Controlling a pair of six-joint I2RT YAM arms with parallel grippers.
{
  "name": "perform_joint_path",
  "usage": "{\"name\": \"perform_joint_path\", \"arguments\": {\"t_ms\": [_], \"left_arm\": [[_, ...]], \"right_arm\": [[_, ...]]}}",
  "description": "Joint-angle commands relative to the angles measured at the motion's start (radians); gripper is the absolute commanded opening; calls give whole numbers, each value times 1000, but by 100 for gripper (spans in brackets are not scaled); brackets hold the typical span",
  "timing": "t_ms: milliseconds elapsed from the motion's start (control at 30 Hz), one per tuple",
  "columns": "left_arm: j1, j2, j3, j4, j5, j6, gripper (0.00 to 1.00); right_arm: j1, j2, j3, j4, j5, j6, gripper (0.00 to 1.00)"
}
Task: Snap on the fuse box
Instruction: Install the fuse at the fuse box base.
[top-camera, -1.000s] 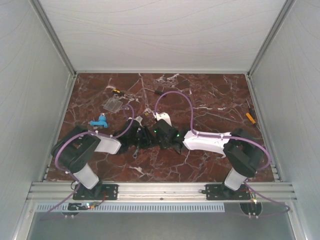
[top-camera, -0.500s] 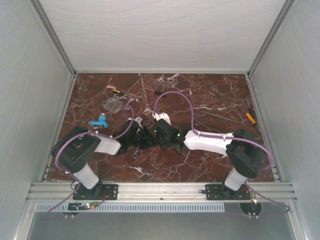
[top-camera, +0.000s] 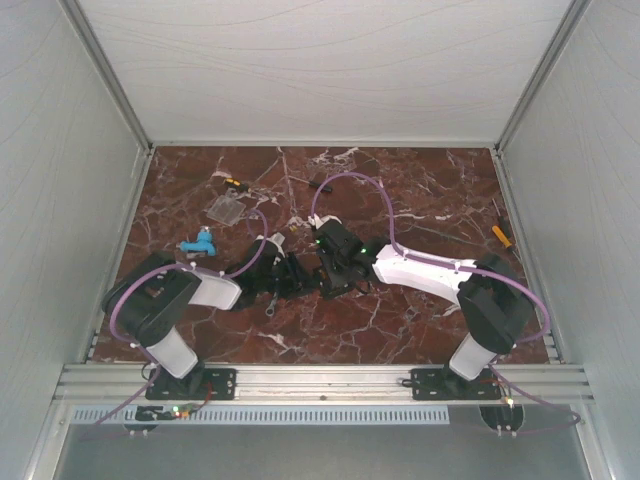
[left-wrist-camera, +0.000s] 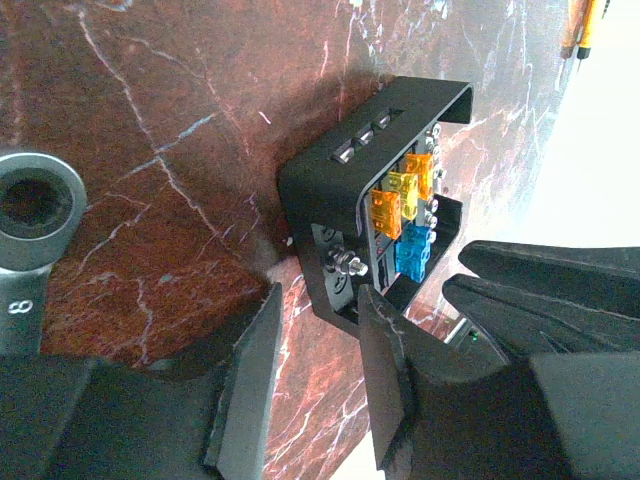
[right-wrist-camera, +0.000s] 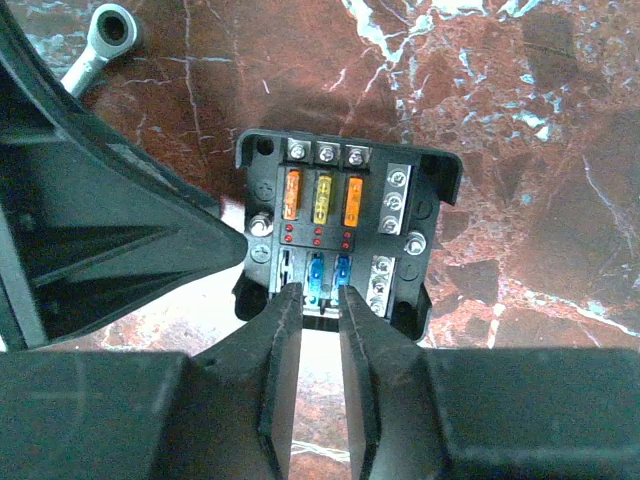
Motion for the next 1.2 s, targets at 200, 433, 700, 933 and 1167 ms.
{"name": "perform_joint_path", "arguments": {"t_ms": [200,433,700,933,1167], "left_arm": [[4,14,39,2,9,17,38],[3,27,40,4,12,16,38],[3,46,42,15,20,17,38],[3,50,42,17,19,17,37],[3,62,42,24,23,14,35]], "right_arm": [[-14,42,68,-34,-52,-38,13],[-16,66,82,-47,-28,-37,11],[-17,84,87,-52,-21,-34,9],[-16,102,93,-55,-45,-34,4],[-16,126,112,-109,-59,-40,2]]}}
